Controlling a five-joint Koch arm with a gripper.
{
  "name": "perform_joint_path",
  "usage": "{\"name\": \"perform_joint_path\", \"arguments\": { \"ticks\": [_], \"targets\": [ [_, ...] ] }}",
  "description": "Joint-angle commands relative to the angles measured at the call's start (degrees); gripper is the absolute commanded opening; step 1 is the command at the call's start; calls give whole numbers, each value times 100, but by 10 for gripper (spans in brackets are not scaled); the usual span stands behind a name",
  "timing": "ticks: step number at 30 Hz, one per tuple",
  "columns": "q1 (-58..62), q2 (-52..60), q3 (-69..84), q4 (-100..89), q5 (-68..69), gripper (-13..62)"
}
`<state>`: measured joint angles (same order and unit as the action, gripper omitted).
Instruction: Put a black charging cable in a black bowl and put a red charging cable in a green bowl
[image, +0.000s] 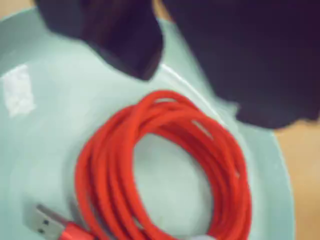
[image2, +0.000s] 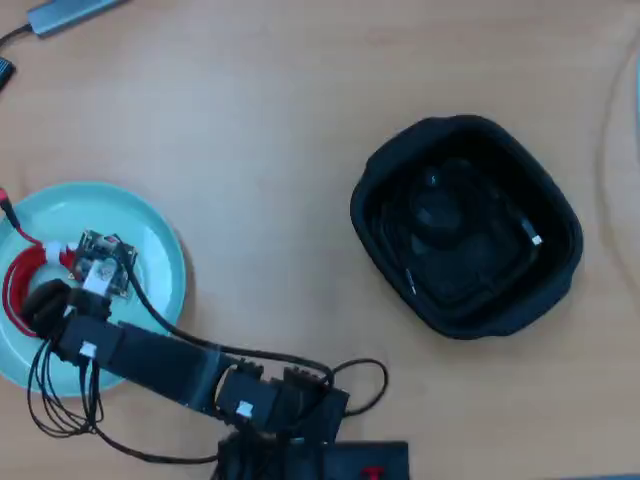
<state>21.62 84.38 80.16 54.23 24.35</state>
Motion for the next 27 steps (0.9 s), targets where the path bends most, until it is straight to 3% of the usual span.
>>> {"name": "perform_joint_path", "arguments": {
  "ticks": [1,5,9,12,27],
  "targets": [
    [149,123,-88,-299,114,160],
    [554,176,-9,-281,79,92],
    [1020,360,-26,-53,18,-90],
    [1591,571,26,185,-185,-59],
    [4315,1107,562,1459,-3085,-60]
  ]
}}
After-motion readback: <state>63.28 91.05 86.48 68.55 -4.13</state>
